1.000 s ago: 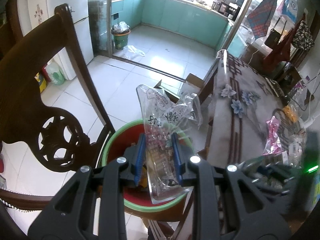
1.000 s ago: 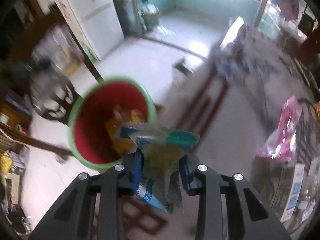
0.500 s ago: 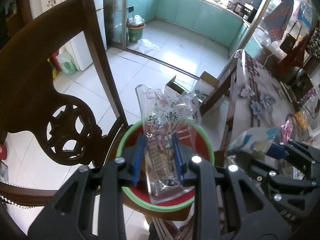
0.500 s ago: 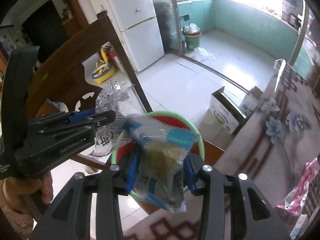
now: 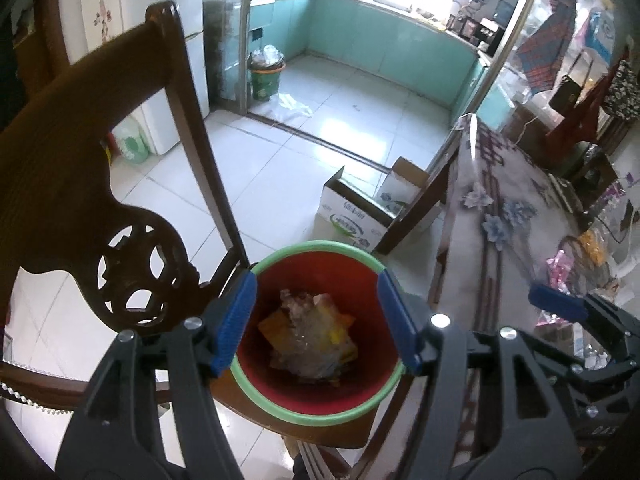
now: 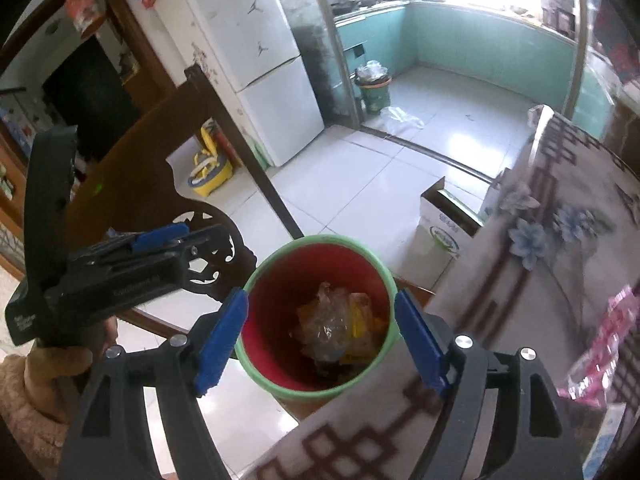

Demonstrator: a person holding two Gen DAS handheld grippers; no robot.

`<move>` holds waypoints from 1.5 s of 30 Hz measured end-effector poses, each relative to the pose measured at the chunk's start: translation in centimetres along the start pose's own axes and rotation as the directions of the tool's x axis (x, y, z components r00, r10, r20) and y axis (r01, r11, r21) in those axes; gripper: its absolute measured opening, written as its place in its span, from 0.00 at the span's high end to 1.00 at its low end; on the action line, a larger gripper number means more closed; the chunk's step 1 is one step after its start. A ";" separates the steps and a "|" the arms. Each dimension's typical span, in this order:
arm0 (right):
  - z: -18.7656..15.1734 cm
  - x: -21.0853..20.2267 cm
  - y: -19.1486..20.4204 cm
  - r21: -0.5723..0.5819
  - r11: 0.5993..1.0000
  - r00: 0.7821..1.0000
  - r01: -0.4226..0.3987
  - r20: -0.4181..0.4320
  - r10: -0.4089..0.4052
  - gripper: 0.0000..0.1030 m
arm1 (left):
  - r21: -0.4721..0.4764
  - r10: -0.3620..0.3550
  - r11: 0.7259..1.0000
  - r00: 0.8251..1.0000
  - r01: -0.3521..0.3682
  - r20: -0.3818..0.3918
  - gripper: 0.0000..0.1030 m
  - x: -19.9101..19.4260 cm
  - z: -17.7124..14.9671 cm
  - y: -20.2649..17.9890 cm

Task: Collect trash
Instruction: 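Hold both items over the red bucket and open both tools to drop them, then move both tools back over the trash on the table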

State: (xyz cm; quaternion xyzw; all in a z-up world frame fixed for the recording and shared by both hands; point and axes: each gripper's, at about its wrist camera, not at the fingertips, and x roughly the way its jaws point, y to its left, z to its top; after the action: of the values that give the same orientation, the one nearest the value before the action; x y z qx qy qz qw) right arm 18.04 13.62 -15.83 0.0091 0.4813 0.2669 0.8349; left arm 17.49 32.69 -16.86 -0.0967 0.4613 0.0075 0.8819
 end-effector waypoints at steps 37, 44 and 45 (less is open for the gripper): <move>-18.6 -21.7 -21.8 0.422 0.876 0.955 0.235 0.069 -0.290 0.11 | 0.221 -0.191 0.956 0.981 0.192 -0.029 0.32 -6.9 -11.4 -26.6; -21.2 -24.0 -32.1 0.519 0.793 0.923 0.318 0.021 -0.383 0.14 | 0.263 -0.180 0.946 0.982 0.191 -0.064 0.32 -6.5 -13.8 -31.9; -21.1 -24.3 -33.6 0.520 0.784 0.913 0.340 0.016 -0.407 0.17 | 0.268 -0.178 0.944 0.981 0.193 -0.079 0.32 -6.2 -14.1 -32.7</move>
State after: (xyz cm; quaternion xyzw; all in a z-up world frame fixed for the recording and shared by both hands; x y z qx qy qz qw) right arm 6.04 -31.29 -16.93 0.1494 0.4720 -0.0407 0.8679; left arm 5.79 -1.42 -14.28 -0.0167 0.4701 -0.1421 0.8709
